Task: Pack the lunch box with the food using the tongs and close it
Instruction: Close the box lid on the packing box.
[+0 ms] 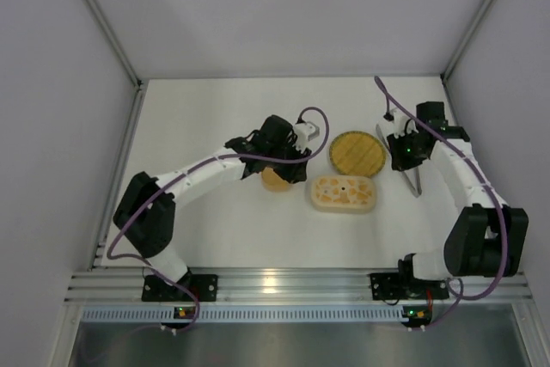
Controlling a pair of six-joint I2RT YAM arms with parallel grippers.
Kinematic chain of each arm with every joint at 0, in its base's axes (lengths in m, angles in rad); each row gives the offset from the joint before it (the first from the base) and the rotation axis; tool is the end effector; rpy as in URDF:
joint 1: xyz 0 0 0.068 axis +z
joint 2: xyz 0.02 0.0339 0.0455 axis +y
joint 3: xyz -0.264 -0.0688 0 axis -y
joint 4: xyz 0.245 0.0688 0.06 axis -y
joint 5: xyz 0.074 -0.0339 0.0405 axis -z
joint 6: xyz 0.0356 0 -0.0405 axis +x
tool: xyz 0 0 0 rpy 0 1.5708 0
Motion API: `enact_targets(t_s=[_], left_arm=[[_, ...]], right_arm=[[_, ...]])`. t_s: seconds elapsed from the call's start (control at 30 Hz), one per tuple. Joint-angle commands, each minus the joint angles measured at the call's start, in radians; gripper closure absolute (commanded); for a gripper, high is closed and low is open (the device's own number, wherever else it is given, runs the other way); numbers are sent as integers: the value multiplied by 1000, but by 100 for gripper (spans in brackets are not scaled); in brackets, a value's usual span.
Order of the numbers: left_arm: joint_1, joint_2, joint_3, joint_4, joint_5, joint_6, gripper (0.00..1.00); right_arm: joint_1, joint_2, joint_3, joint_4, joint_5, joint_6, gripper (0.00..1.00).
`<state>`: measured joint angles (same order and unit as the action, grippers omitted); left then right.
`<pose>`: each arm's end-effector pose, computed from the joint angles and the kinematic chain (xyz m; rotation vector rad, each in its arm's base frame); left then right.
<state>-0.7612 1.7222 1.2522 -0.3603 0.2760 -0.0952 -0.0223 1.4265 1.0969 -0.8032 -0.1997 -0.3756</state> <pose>0.2673 -0.2681 0.2371 0.9388 2.3046 -0.7144 0.2795 0.0008 0.2536 -0.5279 2.6185 0.1448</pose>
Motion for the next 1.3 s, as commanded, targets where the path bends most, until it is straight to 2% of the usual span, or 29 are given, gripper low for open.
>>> enact_targets(t_s=[0.0, 0.03, 0.07, 0.1, 0.13, 0.17, 0.2, 0.23, 0.3, 0.37, 0.43, 0.47, 0.57, 0.67, 1.03, 1.27], left_arm=[[0, -151, 15, -49, 92, 107, 62], [3, -168, 19, -98, 132, 139, 60], [5, -176, 26, -123, 181, 181, 56], [5, -180, 35, -153, 215, 274, 53], [5, -188, 35, -173, 254, 313, 47], [5, -188, 38, -186, 268, 345, 45], [5, -185, 42, -193, 287, 414, 44], [5, -176, 39, -203, 325, 446, 44], [7, -170, 9, -148, 350, 489, 44], [7, -148, -23, -94, 382, 538, 47], [7, -110, -28, -46, 384, 534, 53], [5, -95, -22, -19, 376, 525, 60], [0, -12, 54, 43, 341, 480, 74], [-4, 31, 69, 105, 338, 439, 78], [-58, 102, 43, 253, 270, 348, 85], [-89, 129, 18, 279, 236, 371, 80]], right_arm=[[-25, -112, 37, -54, -142, -90, 81], [-25, -148, 34, -59, -215, -107, 77], [-25, -162, 31, -65, -255, -126, 69], [-25, -173, 23, -68, -294, -147, 64], [-25, -181, 18, -67, -360, -160, 59], [-25, -182, 14, -68, -391, -178, 49], [-25, -176, -5, -61, -447, -203, 44], [-25, -172, -15, -56, -478, -218, 40], [-25, -163, -61, -39, -555, -249, 38], [-21, -158, -97, 22, -576, -249, 41], [-10, -124, -109, 44, -549, -229, 48], [-8, -107, -103, 41, -547, -227, 55], [-7, -77, -94, 51, -534, -192, 71], [1, -92, -111, 67, -540, -174, 80], [64, -25, -161, 59, -547, -167, 90], [85, -3, -150, 44, -492, -174, 88]])
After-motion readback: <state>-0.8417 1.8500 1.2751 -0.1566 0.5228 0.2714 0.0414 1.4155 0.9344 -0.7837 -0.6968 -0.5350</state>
